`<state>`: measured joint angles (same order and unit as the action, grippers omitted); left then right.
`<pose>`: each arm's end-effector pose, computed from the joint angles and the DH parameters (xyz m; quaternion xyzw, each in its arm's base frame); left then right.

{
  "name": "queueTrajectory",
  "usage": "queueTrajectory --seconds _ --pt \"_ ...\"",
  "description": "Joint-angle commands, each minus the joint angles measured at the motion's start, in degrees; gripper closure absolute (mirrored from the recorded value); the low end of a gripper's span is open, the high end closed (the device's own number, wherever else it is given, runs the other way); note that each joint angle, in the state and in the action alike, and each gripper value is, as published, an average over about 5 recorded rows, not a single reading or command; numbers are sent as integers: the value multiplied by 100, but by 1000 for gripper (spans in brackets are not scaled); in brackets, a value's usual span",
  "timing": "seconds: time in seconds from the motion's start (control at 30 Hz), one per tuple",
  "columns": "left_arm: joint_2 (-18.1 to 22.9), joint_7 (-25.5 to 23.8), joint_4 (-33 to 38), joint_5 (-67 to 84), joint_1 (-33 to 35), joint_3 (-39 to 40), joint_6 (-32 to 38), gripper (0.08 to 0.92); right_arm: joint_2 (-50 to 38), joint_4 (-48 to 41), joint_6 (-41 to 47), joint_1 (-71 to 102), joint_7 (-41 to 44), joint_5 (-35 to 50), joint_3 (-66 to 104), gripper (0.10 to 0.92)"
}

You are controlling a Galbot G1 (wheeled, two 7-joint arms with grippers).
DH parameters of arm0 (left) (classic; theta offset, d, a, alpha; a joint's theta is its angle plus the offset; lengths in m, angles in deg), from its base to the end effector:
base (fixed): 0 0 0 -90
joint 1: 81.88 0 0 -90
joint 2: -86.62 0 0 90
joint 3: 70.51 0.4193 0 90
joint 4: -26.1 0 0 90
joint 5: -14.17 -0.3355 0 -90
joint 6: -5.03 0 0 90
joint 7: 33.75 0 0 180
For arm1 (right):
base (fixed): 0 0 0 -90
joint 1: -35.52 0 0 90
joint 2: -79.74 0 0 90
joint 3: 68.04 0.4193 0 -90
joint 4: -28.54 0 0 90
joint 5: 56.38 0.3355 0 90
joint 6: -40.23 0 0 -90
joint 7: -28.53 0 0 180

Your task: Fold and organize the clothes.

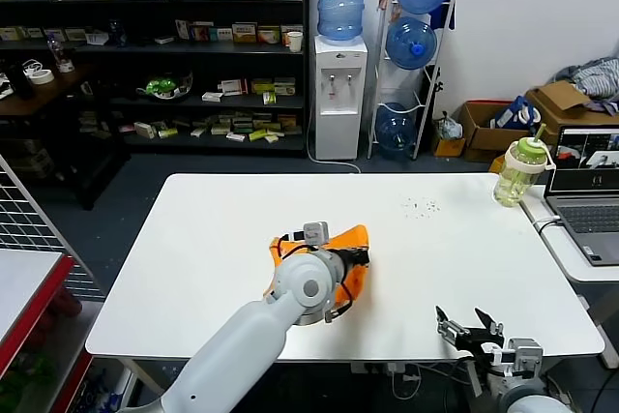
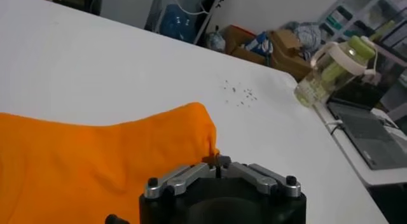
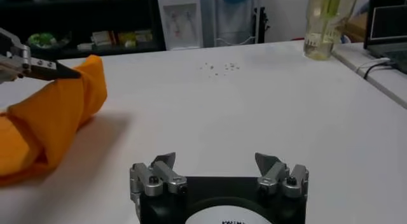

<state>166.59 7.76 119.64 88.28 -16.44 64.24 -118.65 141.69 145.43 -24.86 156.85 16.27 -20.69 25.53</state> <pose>0.3965 -0.1627 -0.2955 -0.2061 -0.8868 0.1670 0.3785 0.1369 -0.1423 -0.3495 -0.0091 -0.9610 -0.0338 0.2744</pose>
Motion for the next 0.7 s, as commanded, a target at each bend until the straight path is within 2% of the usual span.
queueTrajectory --seconds 0.03,0.2,0.33,0.43,0.5,0.6,0.7 --pt "599 -153 -404 -348 -177 201 -33 910 -38 -39 -458 -9 381 -87 102 203" --pt "403 -1001 -110 -937 199 -246 158 877 -187 -216 -1106 -140 1203 -340 253 203" --pt "-229 -2340 701 -2421 1017 -976 761 766 -258 -421 -1660 -225 1694 -525 395 203" --pt "-833 -3621 1204 -3656 2050 -1867 1798 663 -192 -602 -2202 -233 1972 -799 464 203" --pt "-1112 -4291 1353 -4223 2871 -2635 2640 602 -63 -757 -2632 -226 2138 -1126 538 203" --pt "-1282 -4994 1359 -4585 3995 -3763 3644 524 246 -938 -3165 -184 2343 -1510 742 203" --pt "-1217 -5588 1381 -4694 4851 -4572 4395 437 591 -1030 -3444 -126 2496 -1549 978 203"
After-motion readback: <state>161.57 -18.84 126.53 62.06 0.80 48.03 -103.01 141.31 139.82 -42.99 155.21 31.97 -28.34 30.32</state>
